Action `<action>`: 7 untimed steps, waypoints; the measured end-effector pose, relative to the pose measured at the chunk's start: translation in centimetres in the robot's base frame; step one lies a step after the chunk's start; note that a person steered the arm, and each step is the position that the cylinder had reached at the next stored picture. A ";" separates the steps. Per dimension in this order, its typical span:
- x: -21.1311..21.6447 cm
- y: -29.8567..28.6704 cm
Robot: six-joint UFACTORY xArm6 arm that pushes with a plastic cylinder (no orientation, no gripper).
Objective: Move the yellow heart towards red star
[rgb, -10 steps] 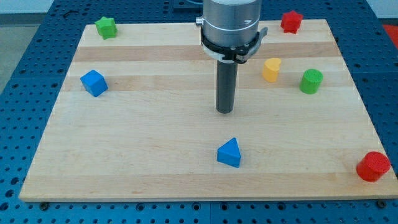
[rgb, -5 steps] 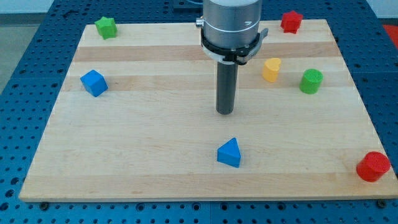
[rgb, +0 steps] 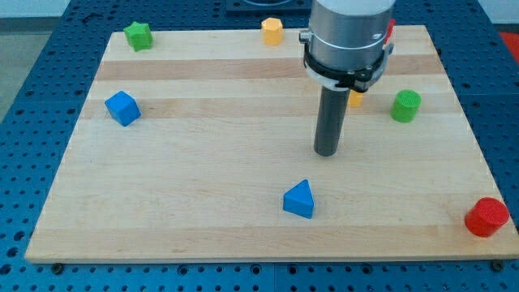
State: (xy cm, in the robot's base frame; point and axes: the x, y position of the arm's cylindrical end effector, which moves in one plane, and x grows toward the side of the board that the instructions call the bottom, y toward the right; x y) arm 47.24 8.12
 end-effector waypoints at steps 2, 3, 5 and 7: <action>-3.8 0.2; -4.7 1.0; -6.6 2.6; -9.7 4.4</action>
State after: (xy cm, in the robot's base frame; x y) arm 37.57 12.50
